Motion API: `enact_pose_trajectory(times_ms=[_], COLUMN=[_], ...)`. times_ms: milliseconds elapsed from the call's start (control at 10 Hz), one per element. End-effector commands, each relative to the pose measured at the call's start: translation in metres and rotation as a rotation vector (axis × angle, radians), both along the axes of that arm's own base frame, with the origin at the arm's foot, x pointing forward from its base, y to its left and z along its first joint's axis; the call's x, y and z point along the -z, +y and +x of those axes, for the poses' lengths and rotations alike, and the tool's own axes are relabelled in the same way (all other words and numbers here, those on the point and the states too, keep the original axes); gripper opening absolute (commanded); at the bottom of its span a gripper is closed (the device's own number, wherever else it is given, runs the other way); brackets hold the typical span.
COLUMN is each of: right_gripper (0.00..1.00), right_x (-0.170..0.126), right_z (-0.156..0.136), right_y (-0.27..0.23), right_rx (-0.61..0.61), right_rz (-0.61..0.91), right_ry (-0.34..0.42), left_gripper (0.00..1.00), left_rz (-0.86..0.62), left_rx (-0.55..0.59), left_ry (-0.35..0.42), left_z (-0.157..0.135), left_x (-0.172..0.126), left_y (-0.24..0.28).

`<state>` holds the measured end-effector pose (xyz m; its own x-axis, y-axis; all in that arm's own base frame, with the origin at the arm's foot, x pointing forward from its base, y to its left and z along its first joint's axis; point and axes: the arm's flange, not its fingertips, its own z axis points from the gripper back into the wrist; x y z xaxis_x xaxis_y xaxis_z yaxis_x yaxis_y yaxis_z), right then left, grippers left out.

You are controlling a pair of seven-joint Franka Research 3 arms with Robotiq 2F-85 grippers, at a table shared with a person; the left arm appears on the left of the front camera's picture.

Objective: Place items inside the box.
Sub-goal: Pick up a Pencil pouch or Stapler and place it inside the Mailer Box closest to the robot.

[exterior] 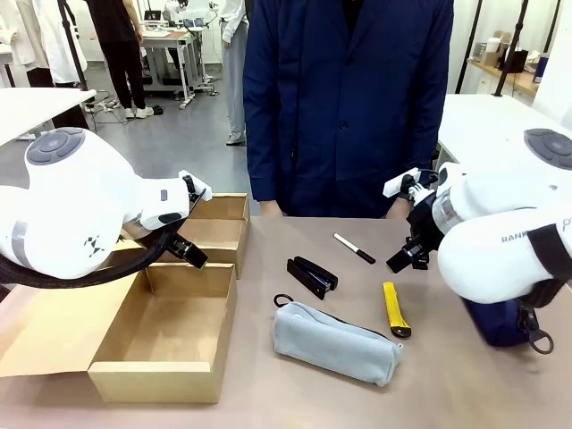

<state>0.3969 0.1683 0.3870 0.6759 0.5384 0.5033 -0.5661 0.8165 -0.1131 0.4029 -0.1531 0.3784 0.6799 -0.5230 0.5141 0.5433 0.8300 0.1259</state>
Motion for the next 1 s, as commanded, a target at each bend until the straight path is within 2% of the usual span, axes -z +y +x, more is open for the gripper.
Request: enact_pose_trajectory(times_ms=[0, 100, 200, 300, 400, 500, 600, 700, 800, 900], right_gripper=[1.0, 1.0, 1.0, 1.0, 1.0, 1.0, 1.0, 1.0, 1.0, 1.0], right_x=[-0.088, -0.128, -0.155, -0.171, -0.18, -0.18, -0.17, -0.152, -0.123, -0.092], right_z=[-0.022, -0.044, -0.067, -0.09, -0.112, -0.133, -0.156, -0.176, -0.19, -0.192], right_y=[-0.014, -0.027, -0.046, -0.073, -0.12, -0.171, -0.227, -0.275, -0.319, -0.345], right_rx=[0.121, 0.152, 0.137, 0.14, 0.176, 0.222, 0.272, 0.36, 0.443, 0.498], right_rz=[0.111, 0.199, 0.261, 0.366, 0.537, 0.732, 0.965, 1.114, 1.214, 1.302], right_ry=[0.062, 0.098, 0.123, 0.142, 0.165, 0.173, 0.145, 0.111, 0.099, 0.111], left_gripper=[1.0, 1.0, 1.0, 1.0, 1.0, 1.0, 1.0, 1.0, 1.0, 1.0], left_rz=[-0.148, -0.209, -0.316, -0.412, -0.559, -0.724, -0.879, -1.041, -1.169, -1.306], left_rx=[-0.004, -0.044, -0.014, 0.024, 0.026, -0.052, -0.152, -0.25, -0.389, -0.483], left_ry=[0.02, 0.021, 0.001, 0.014, 0.061, 0.073, 0.032, 0.022, 0.009, 0.03], left_z=[-0.031, -0.053, -0.077, -0.096, -0.112, -0.118, -0.125, -0.129, -0.13, -0.126], left_x=[-0.074, -0.115, -0.149, -0.17, -0.184, -0.188, -0.184, -0.168, -0.14, -0.111], left_y=[0.006, 0.014, 0.027, 0.051, 0.09, 0.143, 0.203, 0.262, 0.308, 0.324])
